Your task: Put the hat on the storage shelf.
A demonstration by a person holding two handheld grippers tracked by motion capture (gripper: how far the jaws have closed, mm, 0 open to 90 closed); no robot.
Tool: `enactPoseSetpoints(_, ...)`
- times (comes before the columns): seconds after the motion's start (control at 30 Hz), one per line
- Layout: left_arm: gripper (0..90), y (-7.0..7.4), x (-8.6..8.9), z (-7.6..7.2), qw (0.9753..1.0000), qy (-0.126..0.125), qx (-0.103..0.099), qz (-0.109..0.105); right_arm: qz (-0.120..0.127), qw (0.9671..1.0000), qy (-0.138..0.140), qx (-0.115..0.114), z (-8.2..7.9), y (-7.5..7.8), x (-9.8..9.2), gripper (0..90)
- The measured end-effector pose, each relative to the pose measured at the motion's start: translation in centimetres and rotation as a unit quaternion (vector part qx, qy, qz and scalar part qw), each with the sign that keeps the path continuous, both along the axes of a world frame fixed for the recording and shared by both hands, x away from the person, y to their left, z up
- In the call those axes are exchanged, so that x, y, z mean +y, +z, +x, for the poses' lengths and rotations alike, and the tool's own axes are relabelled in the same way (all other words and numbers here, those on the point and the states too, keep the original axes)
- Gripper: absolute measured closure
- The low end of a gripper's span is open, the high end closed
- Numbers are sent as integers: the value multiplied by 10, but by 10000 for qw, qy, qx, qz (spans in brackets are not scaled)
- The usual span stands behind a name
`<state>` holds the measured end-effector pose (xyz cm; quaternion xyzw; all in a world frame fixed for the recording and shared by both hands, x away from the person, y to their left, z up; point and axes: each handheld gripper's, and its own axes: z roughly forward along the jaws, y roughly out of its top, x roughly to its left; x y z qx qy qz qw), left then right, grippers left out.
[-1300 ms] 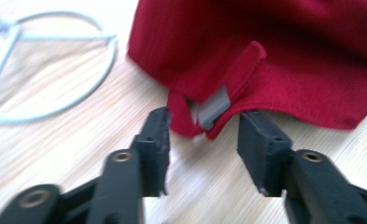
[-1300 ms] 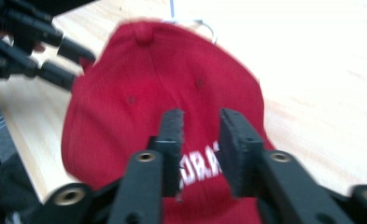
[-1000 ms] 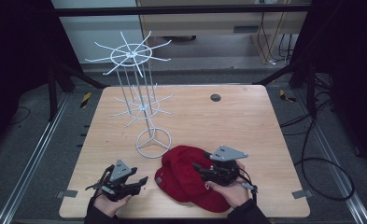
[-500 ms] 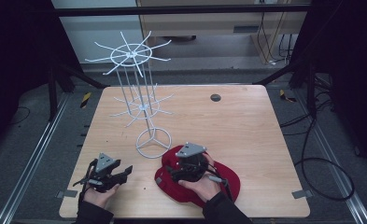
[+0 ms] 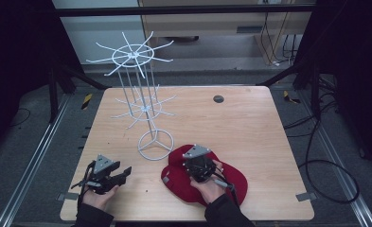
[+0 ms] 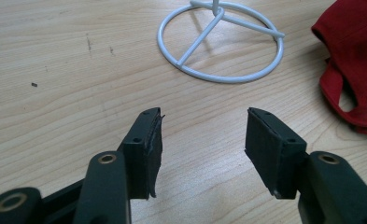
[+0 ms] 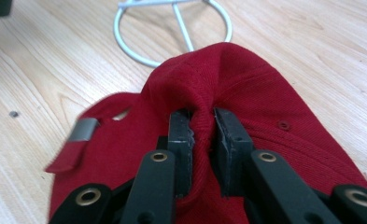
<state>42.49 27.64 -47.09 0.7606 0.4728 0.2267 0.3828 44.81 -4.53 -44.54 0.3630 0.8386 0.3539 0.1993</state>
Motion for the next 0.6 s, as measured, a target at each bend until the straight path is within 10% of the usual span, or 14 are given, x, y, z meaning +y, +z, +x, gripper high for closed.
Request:
enactPoseSetpoints(0.23, 463, 1, 1, -1, 9999, 64, -65, -46, 623, 9976, -53, -281, -9, 26, -32, 789)
enactPoseSetpoints(0.6, 462, 2, 2, -1, 9999, 88, -100, -82, 1535, 9831, -279, -953, -28, 79, -93, 791)
